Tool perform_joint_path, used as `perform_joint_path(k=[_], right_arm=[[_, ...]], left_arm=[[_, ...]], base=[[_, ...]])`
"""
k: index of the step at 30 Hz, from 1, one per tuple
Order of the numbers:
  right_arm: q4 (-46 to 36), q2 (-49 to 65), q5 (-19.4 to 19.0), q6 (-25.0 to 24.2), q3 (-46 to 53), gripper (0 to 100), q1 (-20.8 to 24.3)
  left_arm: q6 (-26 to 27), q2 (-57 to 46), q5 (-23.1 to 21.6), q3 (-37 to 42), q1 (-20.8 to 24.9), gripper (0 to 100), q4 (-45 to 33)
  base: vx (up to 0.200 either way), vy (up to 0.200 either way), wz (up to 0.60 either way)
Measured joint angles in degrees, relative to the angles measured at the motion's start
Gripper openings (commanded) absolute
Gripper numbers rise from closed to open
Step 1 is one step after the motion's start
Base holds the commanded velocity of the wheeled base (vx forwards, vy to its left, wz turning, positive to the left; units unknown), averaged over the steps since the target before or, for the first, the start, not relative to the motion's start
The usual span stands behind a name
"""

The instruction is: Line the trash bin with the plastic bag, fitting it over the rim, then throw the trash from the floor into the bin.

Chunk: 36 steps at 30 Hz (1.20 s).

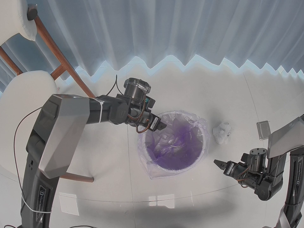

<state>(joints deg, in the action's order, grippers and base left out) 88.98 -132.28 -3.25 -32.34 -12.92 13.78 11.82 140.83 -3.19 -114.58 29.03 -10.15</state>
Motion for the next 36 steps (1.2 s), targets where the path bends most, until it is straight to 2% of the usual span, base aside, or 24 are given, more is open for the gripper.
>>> perform_joint_path(k=[6, 10, 18, 26, 30, 36], right_arm=[[0.0, -1.67, -0.07, -0.12, -3.89, 100, -1.44], [-0.27, -2.65, -0.2, -0.2, -7.3, 100, -2.84], [-6.92, -3.56, -1.19, -1.32, -14.31, 100, -5.34], [-10.95, -5.05, -3.21, -1.32, -21.69, 100, -5.57], [-12.37, -6.1, -6.16, -1.23, -26.93, 100, -5.75], [-12.56, -7.79, -13.79, -1.02, -33.24, 100, -6.5]], left_arm=[[-4.72, -5.77, -0.04, 1.85, 0.32, 100, -0.11], [-7.29, -10.34, -0.11, 7.86, 0.32, 100, -0.18], [-14.58, -19.66, -2.27, 28.42, -1.16, 100, 2.41], [-19.65, -26.86, -4.38, 51.21, -3.78, 100, 17.29], [-24.58, -30.14, -4.17, 60.59, -5.0, 100, 24.33], [-29.67, -34.79, -3.56, 70.45, -6.81, 100, 31.28]], base=[[0.0, 0.0, 0.0], [0.0, 0.0, 0.0], [0.0, 0.0, 0.0], [0.0, 0.0, 0.0], [0.0, 0.0, 0.0], [0.0, 0.0, 0.0]])
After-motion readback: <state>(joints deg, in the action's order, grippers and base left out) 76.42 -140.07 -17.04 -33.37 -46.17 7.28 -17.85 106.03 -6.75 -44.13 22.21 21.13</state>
